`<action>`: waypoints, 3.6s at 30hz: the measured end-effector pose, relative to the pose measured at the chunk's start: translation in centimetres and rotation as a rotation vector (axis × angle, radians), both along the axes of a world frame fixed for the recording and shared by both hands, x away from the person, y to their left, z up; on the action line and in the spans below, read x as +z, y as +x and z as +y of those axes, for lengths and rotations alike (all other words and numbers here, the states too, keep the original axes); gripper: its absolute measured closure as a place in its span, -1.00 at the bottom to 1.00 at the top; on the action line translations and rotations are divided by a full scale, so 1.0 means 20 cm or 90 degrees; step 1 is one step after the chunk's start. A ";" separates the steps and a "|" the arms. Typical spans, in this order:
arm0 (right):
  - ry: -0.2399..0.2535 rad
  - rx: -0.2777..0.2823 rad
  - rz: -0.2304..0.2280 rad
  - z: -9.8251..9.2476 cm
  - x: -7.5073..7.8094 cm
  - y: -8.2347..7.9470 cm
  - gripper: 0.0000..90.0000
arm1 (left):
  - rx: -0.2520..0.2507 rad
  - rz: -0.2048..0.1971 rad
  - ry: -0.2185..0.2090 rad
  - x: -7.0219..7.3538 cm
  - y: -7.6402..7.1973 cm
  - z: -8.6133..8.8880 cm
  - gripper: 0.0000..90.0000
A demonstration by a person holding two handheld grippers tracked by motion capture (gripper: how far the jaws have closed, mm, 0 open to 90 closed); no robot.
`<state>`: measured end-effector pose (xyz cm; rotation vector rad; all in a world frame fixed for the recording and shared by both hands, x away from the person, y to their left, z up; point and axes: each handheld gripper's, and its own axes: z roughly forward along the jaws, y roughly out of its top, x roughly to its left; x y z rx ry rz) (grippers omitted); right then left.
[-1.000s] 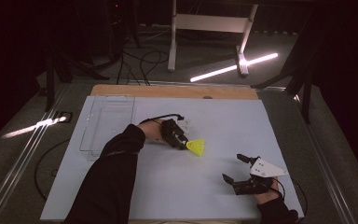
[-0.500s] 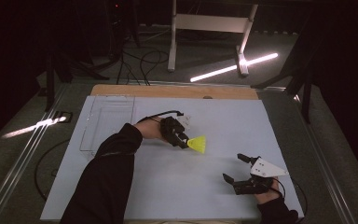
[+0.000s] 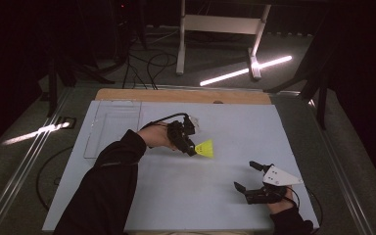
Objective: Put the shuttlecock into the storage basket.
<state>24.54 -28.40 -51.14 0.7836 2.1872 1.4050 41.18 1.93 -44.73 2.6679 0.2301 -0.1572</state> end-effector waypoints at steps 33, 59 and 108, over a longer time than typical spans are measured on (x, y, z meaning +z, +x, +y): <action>0.000 -0.006 -0.001 0.00 0.00 0.00 -0.81 | 0.179 0.012 0.029 0.19 -0.20 0.19 0.44; -0.003 -0.009 -0.005 0.01 0.01 0.00 -0.81 | 0.282 -0.015 0.022 0.42 -0.29 0.49 0.44; -0.007 -0.009 -0.004 0.01 0.00 0.01 -0.81 | 0.574 -0.060 0.050 0.60 -0.27 1.26 0.44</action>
